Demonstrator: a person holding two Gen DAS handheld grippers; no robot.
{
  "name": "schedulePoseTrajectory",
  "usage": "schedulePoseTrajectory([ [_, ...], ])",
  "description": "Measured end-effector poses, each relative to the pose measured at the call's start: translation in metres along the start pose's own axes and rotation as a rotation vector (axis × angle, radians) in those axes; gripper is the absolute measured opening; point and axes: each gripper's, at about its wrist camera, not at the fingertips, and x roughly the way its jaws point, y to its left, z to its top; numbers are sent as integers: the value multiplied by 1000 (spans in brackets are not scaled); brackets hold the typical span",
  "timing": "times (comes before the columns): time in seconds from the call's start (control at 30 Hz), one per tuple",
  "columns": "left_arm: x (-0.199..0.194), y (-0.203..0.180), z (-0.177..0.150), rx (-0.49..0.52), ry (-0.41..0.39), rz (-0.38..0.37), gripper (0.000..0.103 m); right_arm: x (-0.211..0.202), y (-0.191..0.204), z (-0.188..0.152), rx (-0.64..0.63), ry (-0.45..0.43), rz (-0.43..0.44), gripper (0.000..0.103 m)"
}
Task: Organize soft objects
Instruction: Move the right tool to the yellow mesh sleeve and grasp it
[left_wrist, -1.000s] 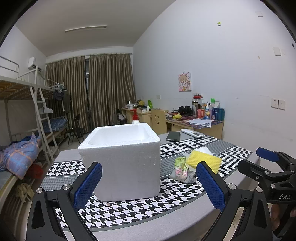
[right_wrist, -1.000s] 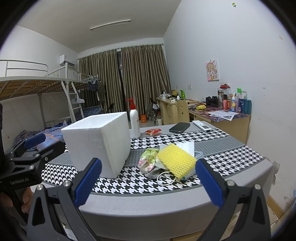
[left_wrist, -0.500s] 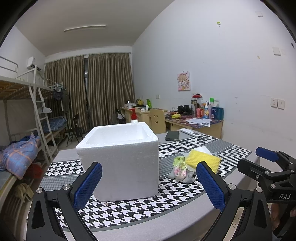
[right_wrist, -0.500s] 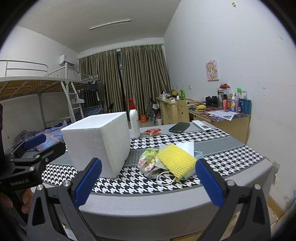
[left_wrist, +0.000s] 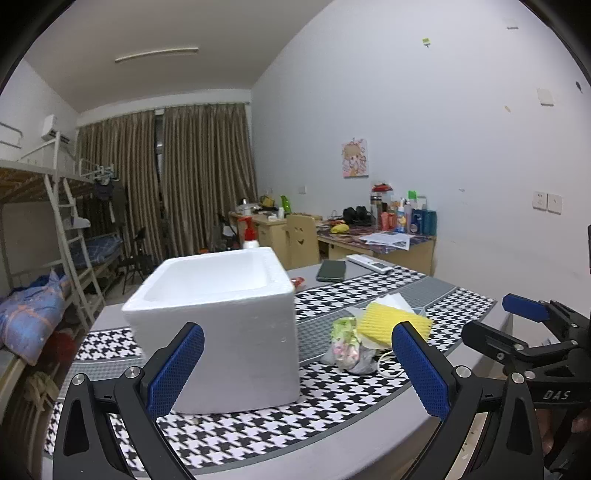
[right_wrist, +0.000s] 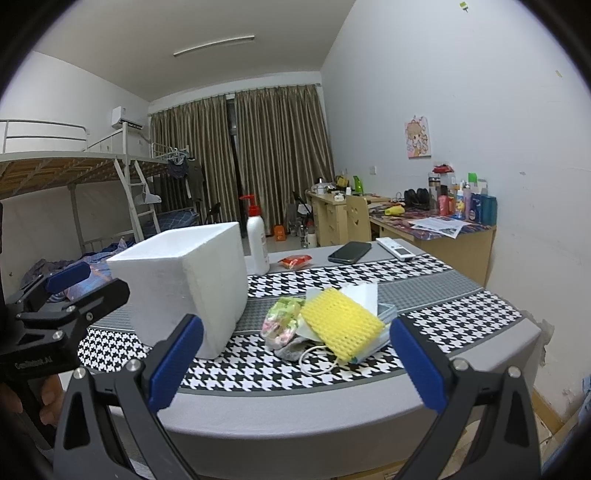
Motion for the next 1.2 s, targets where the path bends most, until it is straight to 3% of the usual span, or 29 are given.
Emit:
schedulePoseTrajectory([
  [0.9,88,-62,7,72,156,-171,102,47,-71,-1,70,132,-86,102],
  [1.2,122,-71,11,72,199,-206,102,70,-88,-6,95,185,-73,102],
])
